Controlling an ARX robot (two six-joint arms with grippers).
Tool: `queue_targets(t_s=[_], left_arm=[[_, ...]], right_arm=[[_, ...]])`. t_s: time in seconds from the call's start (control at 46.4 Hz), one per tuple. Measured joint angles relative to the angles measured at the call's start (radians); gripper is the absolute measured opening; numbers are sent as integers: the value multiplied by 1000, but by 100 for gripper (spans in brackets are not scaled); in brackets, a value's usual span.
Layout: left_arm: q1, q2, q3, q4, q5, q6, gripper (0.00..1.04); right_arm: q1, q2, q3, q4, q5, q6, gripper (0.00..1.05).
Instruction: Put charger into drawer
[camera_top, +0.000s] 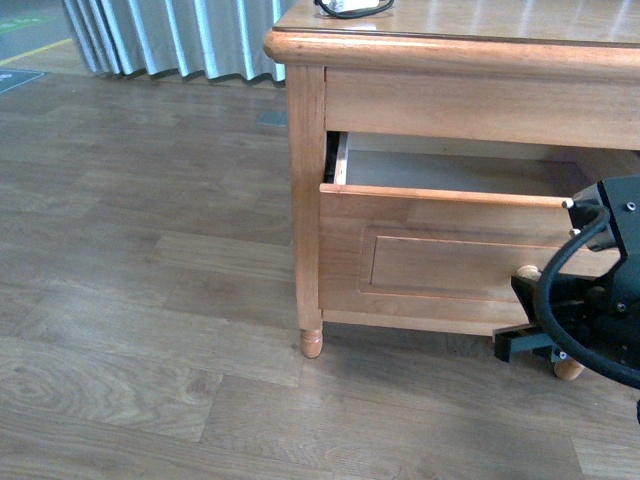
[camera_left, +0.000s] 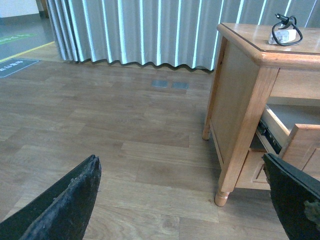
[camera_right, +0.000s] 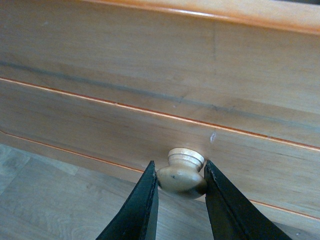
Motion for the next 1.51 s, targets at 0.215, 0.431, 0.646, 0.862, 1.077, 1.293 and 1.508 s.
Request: queue_targets(t_s=[0.215,0.431,0.646,0.862,1.077,1.293,1.508], left_arm=[[0,0,0,0,0,0,99],[0,0,0,0,0,0,99],[0,0,0,0,0,0,99],[0,0,0,0,0,0,99],[0,0,0,0,0,0,99],[0,0,0,0,0,0,99],[0,0,0,0,0,0,99]], right_arm=[[-42,-77,-120,3,-103,-9,22],[-49,-115,-197,23,-134,-13,21],[-50,-147,-240,19,-146,-10,28],[-142,-292,-308,-126,-113,5,66],[-297,-681,-298,-481,-260,1,96],[-458,-965,-186,-717,-350,7,96],[-579,-1138,-175,-797,-491,49,96]])
